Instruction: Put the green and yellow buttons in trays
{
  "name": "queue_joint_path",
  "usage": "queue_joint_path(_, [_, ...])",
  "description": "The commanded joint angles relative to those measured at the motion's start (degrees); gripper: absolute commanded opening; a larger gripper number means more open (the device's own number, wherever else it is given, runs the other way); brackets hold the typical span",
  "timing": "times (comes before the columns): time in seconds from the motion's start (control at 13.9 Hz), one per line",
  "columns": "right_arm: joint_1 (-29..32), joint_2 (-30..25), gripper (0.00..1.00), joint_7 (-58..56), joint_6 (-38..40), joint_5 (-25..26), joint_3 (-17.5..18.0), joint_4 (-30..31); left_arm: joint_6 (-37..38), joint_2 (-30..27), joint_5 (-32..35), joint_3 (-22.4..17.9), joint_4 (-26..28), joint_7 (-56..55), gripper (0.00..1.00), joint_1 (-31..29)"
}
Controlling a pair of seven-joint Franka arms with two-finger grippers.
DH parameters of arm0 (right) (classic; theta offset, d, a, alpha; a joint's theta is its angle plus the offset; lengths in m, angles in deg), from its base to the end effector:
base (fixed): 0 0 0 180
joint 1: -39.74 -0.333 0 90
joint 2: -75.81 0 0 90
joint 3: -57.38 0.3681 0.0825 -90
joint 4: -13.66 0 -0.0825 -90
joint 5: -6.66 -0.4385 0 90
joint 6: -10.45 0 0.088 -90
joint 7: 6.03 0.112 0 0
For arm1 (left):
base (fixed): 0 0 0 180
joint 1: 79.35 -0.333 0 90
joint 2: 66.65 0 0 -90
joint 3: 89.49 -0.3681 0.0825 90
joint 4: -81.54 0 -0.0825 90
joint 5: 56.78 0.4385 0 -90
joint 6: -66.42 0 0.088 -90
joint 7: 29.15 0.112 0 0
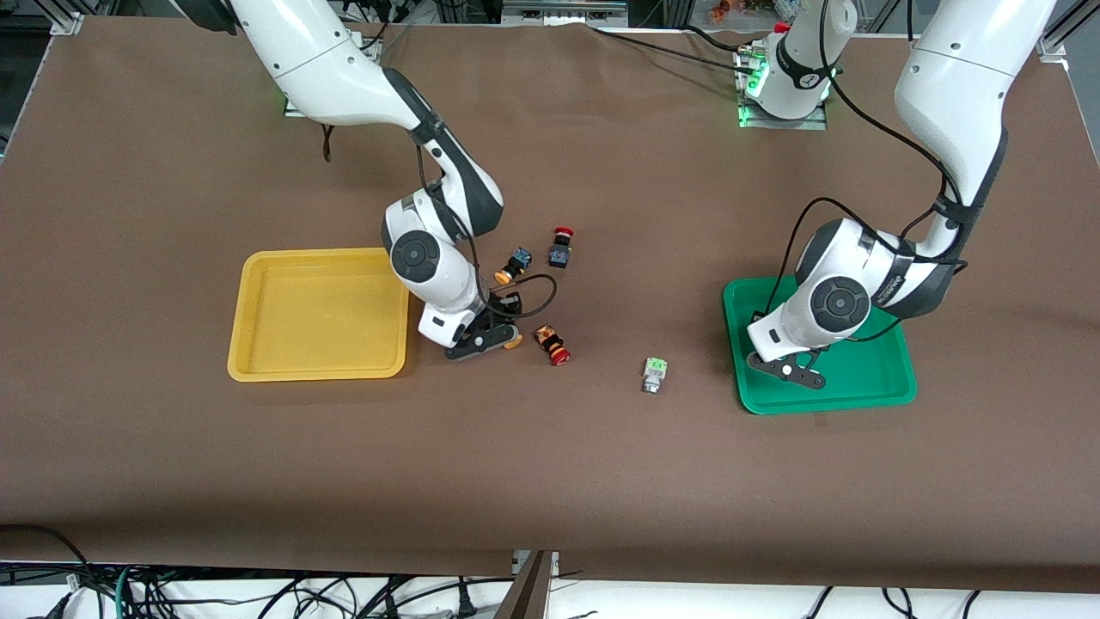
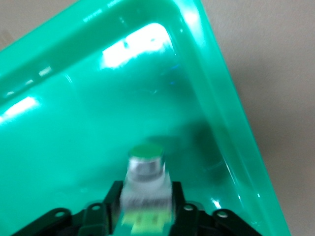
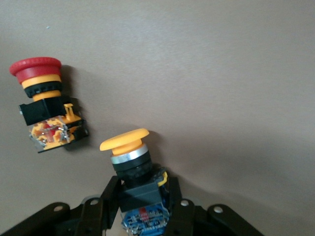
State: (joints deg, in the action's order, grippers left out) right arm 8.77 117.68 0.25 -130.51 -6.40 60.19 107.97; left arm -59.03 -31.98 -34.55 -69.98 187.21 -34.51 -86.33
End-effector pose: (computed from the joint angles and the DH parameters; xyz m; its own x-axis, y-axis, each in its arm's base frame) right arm 0.6403 0.4230 0.1891 0.9573 0.2860 0.0432 0.2888 -0.9375 -0.1942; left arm 0.6725 -0.1214 0.1932 0.9225 -0.3269 -0.2051 -0.3501 -0.9325 -0.0885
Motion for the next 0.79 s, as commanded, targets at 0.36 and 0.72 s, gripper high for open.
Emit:
queue_joint_path(0.36, [0.7, -12.6, 0.00, -27.3, 28.3, -1.0, -20.7, 1.4, 10.5, -8.0, 0.4, 1.7, -3.5, 0.3, 1.00, -0.3])
queue_joint_path(0.72, [1.8, -17.3, 0.02, -32.1, 21.4, -1.0, -25.3, 17.1, 17.3, -13.0, -3.1, 1.7, -7.0, 1.5, 1.00, -3.5])
